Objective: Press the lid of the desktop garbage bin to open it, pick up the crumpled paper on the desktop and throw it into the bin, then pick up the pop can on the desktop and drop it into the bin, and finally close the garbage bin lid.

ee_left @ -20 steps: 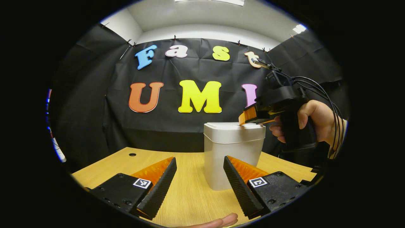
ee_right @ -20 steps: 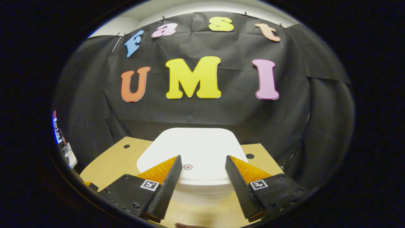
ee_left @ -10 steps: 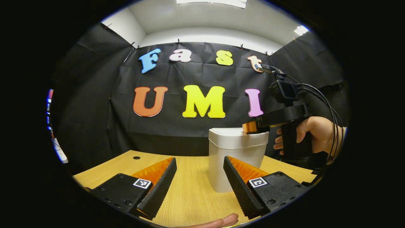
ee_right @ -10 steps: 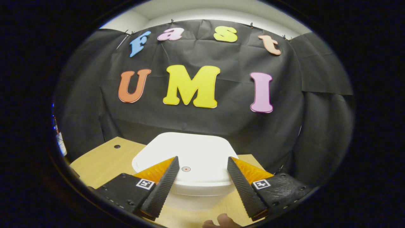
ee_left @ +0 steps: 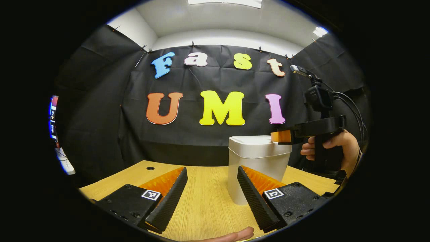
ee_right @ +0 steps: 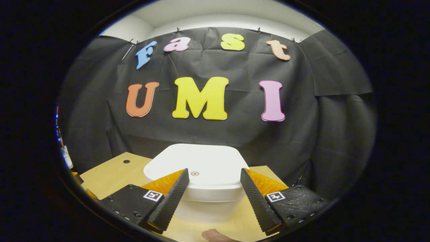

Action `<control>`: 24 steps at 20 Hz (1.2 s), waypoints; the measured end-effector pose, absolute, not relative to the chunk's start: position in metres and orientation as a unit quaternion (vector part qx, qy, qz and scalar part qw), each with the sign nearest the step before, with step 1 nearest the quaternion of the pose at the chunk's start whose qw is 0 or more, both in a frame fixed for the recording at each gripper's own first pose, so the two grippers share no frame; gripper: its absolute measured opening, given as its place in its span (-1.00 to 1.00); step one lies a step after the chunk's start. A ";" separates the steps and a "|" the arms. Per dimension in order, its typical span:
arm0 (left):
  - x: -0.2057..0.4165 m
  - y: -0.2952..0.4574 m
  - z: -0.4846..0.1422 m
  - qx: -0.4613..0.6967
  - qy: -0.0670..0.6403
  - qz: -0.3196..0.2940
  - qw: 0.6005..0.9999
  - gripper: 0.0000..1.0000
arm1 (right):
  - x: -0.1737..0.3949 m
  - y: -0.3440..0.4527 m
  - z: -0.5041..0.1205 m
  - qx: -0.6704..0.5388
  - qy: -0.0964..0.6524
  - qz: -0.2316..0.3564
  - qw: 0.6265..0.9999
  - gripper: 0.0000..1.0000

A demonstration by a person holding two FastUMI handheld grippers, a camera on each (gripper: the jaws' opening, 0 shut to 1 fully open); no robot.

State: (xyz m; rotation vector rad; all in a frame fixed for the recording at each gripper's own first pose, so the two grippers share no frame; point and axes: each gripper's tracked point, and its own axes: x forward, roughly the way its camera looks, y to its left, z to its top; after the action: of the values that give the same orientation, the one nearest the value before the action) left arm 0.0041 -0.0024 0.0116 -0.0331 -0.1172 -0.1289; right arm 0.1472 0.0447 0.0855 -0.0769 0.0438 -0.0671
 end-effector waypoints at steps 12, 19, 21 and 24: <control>-0.008 -0.006 0.018 -0.005 -0.068 -0.069 0.995 0.91 | 0.037 0.016 0.034 -0.044 -0.018 -0.032 0.998 0.92; -0.010 -0.005 0.018 -0.009 -0.068 -0.067 0.995 0.91 | -0.011 -0.018 0.016 -0.071 -0.041 -0.055 0.995 0.94; -0.010 -0.007 0.018 -0.007 -0.066 -0.069 0.995 0.91 | -0.016 -0.020 0.013 -0.087 -0.046 -0.057 0.994 0.91; -0.011 -0.011 0.017 -0.003 -0.066 -0.072 0.995 0.91 | -0.019 -0.016 0.007 -0.091 -0.046 -0.047 0.994 0.91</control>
State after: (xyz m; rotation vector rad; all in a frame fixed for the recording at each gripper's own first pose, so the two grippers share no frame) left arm -0.0113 -0.0115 0.0175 -0.0064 -0.1332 -0.1440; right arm -0.0186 -0.0157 0.0069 -0.1829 -0.0928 -0.0947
